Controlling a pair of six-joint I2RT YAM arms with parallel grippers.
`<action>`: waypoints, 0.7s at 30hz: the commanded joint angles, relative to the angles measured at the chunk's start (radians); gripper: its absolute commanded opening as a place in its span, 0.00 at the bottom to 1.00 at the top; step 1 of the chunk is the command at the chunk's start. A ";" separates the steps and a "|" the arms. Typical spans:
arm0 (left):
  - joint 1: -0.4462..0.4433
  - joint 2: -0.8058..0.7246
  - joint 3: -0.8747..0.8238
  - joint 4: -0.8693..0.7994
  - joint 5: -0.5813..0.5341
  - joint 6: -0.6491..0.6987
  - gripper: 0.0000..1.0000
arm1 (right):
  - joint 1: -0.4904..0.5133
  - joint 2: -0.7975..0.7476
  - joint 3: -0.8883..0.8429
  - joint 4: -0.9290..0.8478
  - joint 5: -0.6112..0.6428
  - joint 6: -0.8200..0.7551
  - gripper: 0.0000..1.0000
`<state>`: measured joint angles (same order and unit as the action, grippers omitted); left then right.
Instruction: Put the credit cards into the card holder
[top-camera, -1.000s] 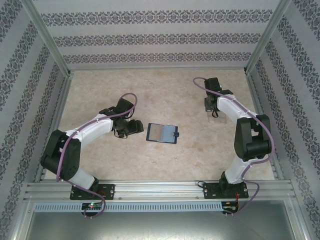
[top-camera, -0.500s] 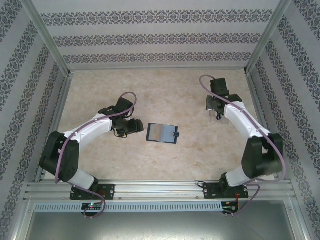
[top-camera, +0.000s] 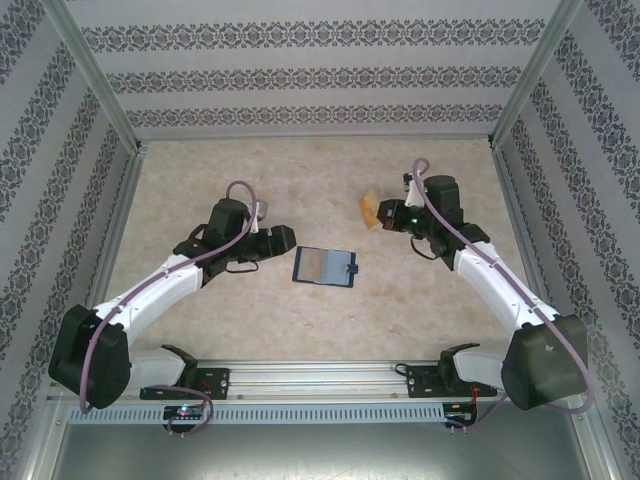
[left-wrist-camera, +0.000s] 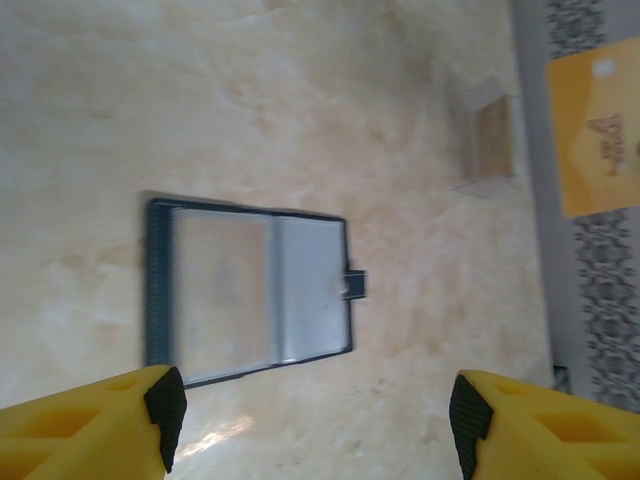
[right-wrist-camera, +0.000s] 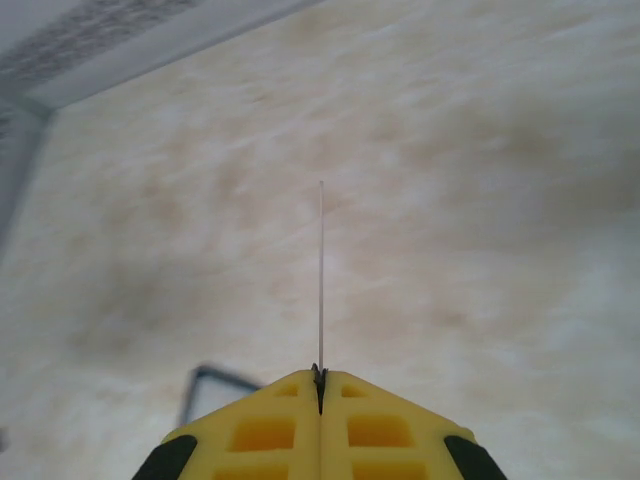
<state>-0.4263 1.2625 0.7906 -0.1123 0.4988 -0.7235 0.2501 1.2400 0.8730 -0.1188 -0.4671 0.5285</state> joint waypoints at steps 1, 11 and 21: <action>-0.009 -0.037 -0.029 0.235 0.102 -0.052 0.73 | 0.058 -0.008 -0.019 0.225 -0.231 0.153 0.00; -0.006 -0.067 -0.017 0.332 0.141 -0.144 0.80 | 0.246 0.095 -0.064 0.608 -0.241 0.368 0.00; -0.007 -0.087 -0.026 0.350 0.129 -0.158 0.70 | 0.276 0.130 -0.081 0.688 -0.256 0.413 0.00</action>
<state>-0.4263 1.2041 0.7521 0.1894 0.6277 -0.8806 0.5091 1.3563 0.8036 0.4915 -0.6983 0.9184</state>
